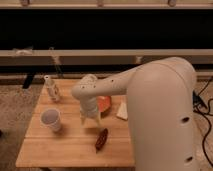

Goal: Place the pepper on the white sponge

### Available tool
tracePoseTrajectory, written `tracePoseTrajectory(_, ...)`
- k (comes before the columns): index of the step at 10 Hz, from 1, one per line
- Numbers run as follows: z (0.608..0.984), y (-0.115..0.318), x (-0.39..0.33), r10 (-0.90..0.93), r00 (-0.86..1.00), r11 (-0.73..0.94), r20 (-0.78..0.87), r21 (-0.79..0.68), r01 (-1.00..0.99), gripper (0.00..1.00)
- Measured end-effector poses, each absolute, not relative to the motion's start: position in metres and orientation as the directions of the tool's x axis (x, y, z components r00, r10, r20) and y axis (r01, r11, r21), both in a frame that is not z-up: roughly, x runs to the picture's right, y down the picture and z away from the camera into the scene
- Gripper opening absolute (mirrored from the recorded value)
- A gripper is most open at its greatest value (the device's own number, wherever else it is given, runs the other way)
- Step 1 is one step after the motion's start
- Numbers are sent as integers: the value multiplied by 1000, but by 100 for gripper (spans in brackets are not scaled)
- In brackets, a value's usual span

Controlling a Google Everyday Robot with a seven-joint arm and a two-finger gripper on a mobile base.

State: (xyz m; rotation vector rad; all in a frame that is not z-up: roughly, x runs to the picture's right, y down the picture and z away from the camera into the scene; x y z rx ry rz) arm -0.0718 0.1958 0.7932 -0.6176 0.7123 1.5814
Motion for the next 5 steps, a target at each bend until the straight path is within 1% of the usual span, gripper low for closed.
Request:
tracePoseTrajectory(2, 804, 213, -56, 639, -165, -103, -751, 130, -986, 65)
tracePoseTrajectory(5, 795, 223, -36, 604, -223, -140, -765, 173, -975, 65)
